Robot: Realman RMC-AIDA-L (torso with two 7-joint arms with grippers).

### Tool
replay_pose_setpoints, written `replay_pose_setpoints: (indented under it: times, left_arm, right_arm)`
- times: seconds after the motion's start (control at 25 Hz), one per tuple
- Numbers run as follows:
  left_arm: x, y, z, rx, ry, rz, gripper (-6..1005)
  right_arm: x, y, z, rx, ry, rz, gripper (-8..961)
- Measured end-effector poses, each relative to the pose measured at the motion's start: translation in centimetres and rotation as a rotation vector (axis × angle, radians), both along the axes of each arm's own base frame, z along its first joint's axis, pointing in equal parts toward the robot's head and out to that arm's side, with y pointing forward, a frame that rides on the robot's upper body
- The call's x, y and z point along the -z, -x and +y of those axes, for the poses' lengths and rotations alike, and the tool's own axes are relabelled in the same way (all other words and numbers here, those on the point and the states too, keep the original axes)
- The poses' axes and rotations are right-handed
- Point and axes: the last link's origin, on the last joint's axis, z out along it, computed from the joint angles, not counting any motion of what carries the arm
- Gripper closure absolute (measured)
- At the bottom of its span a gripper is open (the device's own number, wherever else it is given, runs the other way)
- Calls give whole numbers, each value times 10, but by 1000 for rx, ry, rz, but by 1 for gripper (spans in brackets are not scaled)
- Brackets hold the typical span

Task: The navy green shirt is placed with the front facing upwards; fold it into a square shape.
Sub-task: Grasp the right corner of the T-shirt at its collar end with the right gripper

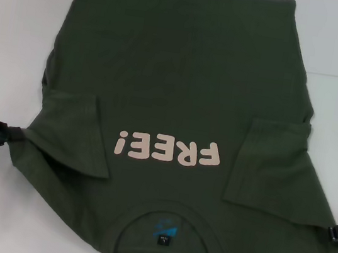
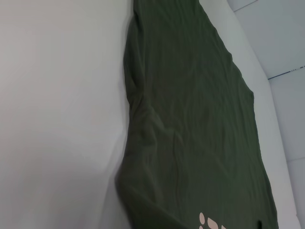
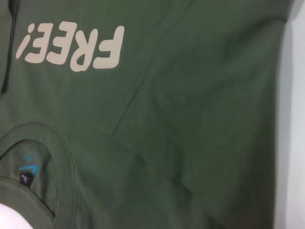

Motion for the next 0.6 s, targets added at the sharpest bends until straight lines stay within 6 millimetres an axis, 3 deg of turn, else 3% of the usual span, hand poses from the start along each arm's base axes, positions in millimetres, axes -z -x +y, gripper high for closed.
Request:
replay_pose_setpoints:
  times: [0.6]
  left_arm:
    - [-1, 2, -1, -11, -11, -1, 997]
  right_arm:
    - [6, 1, 1, -6, 11, -9, 102]
